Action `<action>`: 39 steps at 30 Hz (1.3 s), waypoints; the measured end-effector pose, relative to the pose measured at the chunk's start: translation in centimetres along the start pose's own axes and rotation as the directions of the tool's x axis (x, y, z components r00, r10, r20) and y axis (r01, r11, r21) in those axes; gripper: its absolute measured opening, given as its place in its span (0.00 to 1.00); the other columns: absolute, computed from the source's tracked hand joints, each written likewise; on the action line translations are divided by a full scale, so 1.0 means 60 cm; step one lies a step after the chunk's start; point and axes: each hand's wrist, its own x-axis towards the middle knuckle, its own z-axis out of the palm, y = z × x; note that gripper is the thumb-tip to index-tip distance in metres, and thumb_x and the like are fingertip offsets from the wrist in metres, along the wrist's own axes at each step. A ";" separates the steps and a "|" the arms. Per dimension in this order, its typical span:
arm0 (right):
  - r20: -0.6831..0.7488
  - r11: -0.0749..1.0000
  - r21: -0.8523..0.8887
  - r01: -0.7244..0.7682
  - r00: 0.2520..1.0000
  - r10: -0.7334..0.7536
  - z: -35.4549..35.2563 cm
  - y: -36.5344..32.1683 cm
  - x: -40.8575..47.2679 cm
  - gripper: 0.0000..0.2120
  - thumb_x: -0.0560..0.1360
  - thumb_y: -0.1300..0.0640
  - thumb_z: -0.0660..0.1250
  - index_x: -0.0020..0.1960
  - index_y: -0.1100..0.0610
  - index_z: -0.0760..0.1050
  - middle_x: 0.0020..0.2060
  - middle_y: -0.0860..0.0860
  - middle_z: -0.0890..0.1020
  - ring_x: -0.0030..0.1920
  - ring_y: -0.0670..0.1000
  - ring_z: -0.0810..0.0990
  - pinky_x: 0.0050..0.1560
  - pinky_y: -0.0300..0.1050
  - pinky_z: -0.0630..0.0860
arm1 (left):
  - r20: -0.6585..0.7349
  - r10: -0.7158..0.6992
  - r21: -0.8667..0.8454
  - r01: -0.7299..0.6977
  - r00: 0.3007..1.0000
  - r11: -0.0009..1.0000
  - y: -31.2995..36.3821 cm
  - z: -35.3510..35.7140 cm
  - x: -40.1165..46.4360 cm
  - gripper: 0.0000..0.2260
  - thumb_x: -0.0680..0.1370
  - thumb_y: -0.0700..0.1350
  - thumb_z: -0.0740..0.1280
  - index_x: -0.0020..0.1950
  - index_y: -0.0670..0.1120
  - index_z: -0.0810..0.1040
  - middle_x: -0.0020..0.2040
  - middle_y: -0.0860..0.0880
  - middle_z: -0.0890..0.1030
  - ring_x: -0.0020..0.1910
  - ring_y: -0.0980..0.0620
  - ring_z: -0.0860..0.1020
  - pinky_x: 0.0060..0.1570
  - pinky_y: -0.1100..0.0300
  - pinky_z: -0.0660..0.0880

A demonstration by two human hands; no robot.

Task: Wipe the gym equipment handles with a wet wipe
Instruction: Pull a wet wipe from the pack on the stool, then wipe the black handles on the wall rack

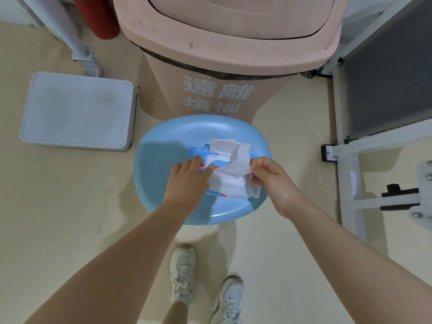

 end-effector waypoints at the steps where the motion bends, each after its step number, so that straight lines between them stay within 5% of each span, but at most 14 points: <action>1: -0.036 0.997 0.079 -0.014 0.999 0.017 0.009 -0.006 0.003 0.10 0.77 0.62 0.59 0.38 0.54 0.70 0.37 0.50 0.76 0.40 0.49 0.73 0.52 0.46 0.71 | -0.015 0.025 0.000 -0.025 1.000 1.000 0.000 0.005 -0.001 0.28 0.53 0.42 0.80 0.52 0.50 0.82 0.47 0.45 0.80 0.39 0.45 0.79 0.45 0.54 0.70; 3: -0.068 0.982 0.182 -0.041 0.996 0.054 0.028 -0.014 0.010 0.07 0.77 0.57 0.61 0.40 0.53 0.68 0.37 0.49 0.75 0.39 0.49 0.74 0.48 0.43 0.71 | -0.011 0.060 -0.035 -0.060 0.998 0.998 0.005 0.007 -0.001 0.29 0.52 0.38 0.79 0.52 0.50 0.81 0.50 0.45 0.80 0.41 0.45 0.80 0.45 0.54 0.72; 6: -0.095 0.997 -0.066 -0.042 0.995 0.036 0.047 -0.014 0.015 0.06 0.74 0.59 0.66 0.49 0.54 0.69 0.40 0.51 0.76 0.38 0.50 0.75 0.45 0.43 0.72 | 0.007 0.074 -0.098 -0.073 0.997 0.992 0.009 0.010 -0.004 0.28 0.51 0.34 0.79 0.50 0.49 0.82 0.51 0.44 0.81 0.40 0.43 0.80 0.36 0.53 0.76; 10: -0.128 0.999 -0.038 0.020 0.991 -0.024 0.029 -0.023 0.000 0.10 0.74 0.66 0.63 0.36 0.57 0.73 0.35 0.56 0.77 0.37 0.53 0.73 0.40 0.44 0.72 | 0.044 0.050 -0.034 -0.048 0.998 0.998 0.008 0.010 0.000 0.29 0.51 0.36 0.80 0.50 0.49 0.82 0.52 0.45 0.80 0.40 0.44 0.80 0.33 0.55 0.75; 14: -0.028 0.967 0.253 0.043 0.999 -0.037 -0.017 -0.045 -0.037 0.10 0.77 0.63 0.61 0.37 0.56 0.72 0.33 0.53 0.75 0.33 0.51 0.72 0.35 0.40 0.69 | 0.233 0.005 0.038 -0.014 0.973 0.999 0.022 -0.014 0.007 0.23 0.76 0.42 0.64 0.70 0.52 0.66 0.72 0.47 0.62 0.65 0.45 0.68 0.55 0.53 0.67; 16: -0.010 0.902 0.429 0.040 0.999 -0.040 -0.042 -0.063 -0.051 0.10 0.78 0.61 0.59 0.39 0.56 0.72 0.33 0.51 0.77 0.34 0.48 0.76 0.37 0.40 0.73 | 0.333 -0.023 0.075 -0.002 0.943 0.997 0.030 -0.026 0.006 0.23 0.78 0.42 0.58 0.73 0.52 0.60 0.74 0.48 0.56 0.68 0.45 0.63 0.59 0.53 0.65; 20: -0.037 0.958 0.268 0.099 0.995 -0.092 -0.068 -0.089 -0.070 0.10 0.78 0.60 0.61 0.37 0.56 0.72 0.30 0.48 0.79 0.32 0.45 0.76 0.35 0.35 0.72 | 0.388 -0.041 0.105 0.000 0.921 0.994 0.043 -0.046 0.017 0.23 0.77 0.41 0.61 0.71 0.50 0.63 0.73 0.46 0.58 0.68 0.45 0.64 0.59 0.54 0.66; 22: -0.068 0.987 0.121 0.103 0.993 -0.096 -0.070 -0.089 -0.075 0.11 0.76 0.59 0.64 0.35 0.55 0.71 0.28 0.46 0.77 0.27 0.40 0.73 0.30 0.32 0.67 | 0.138 0.042 0.102 -0.056 0.990 0.993 0.056 -0.067 0.027 0.23 0.72 0.40 0.68 0.66 0.46 0.71 0.69 0.42 0.68 0.64 0.43 0.70 0.56 0.54 0.68; 24: -0.105 0.991 0.092 0.102 0.990 -0.092 -0.071 -0.086 -0.073 0.11 0.75 0.59 0.65 0.35 0.55 0.69 0.30 0.49 0.75 0.28 0.42 0.72 0.31 0.33 0.67 | -0.138 0.151 0.095 -0.139 0.979 0.986 0.062 -0.083 0.042 0.22 0.65 0.36 0.67 0.60 0.42 0.75 0.62 0.38 0.76 0.57 0.40 0.77 0.53 0.52 0.69; 26: -0.140 0.987 0.136 0.089 0.988 -0.070 -0.076 -0.079 -0.067 0.11 0.76 0.58 0.64 0.36 0.55 0.69 0.32 0.51 0.75 0.33 0.48 0.72 0.37 0.41 0.69 | -0.205 0.184 0.093 -0.168 0.961 0.981 0.059 -0.086 0.057 0.24 0.66 0.39 0.62 0.62 0.40 0.74 0.61 0.37 0.77 0.58 0.39 0.78 0.57 0.49 0.71; 29: -0.140 0.983 0.169 0.075 0.989 -0.051 -0.075 -0.066 -0.063 0.12 0.78 0.55 0.61 0.36 0.54 0.68 0.30 0.48 0.74 0.31 0.47 0.72 0.34 0.39 0.70 | -0.038 0.235 0.072 -0.232 0.971 0.970 0.056 -0.069 0.058 0.28 0.66 0.44 0.70 0.64 0.36 0.72 0.52 0.39 0.81 0.50 0.41 0.80 0.52 0.50 0.76; 33: -0.105 0.976 0.215 0.040 0.994 -0.017 -0.073 -0.054 -0.071 0.13 0.79 0.53 0.60 0.36 0.54 0.68 0.30 0.48 0.76 0.30 0.46 0.74 0.32 0.38 0.72 | 0.419 0.128 0.068 -0.172 0.899 0.983 0.064 -0.047 0.008 0.22 0.81 0.48 0.54 0.74 0.43 0.58 0.76 0.46 0.58 0.71 0.46 0.62 0.65 0.53 0.62; 36: -0.013 0.961 0.277 0.012 1.000 -0.009 -0.080 -0.061 -0.086 0.12 0.79 0.54 0.59 0.37 0.55 0.68 0.32 0.51 0.75 0.34 0.50 0.72 0.36 0.43 0.69 | 0.545 0.049 -0.158 0.045 0.837 0.986 0.076 -0.086 0.014 0.20 0.82 0.47 0.52 0.74 0.44 0.61 0.76 0.46 0.58 0.72 0.47 0.61 0.68 0.53 0.61; 39: 0.060 0.973 0.231 0.027 0.997 -0.042 -0.094 -0.088 -0.118 0.11 0.80 0.54 0.58 0.39 0.55 0.69 0.36 0.54 0.75 0.36 0.52 0.72 0.37 0.43 0.69 | 0.414 0.031 -0.686 0.290 0.910 0.667 0.112 -0.181 0.038 0.16 0.83 0.43 0.53 0.70 0.45 0.68 0.69 0.49 0.69 0.67 0.54 0.67 0.63 0.69 0.59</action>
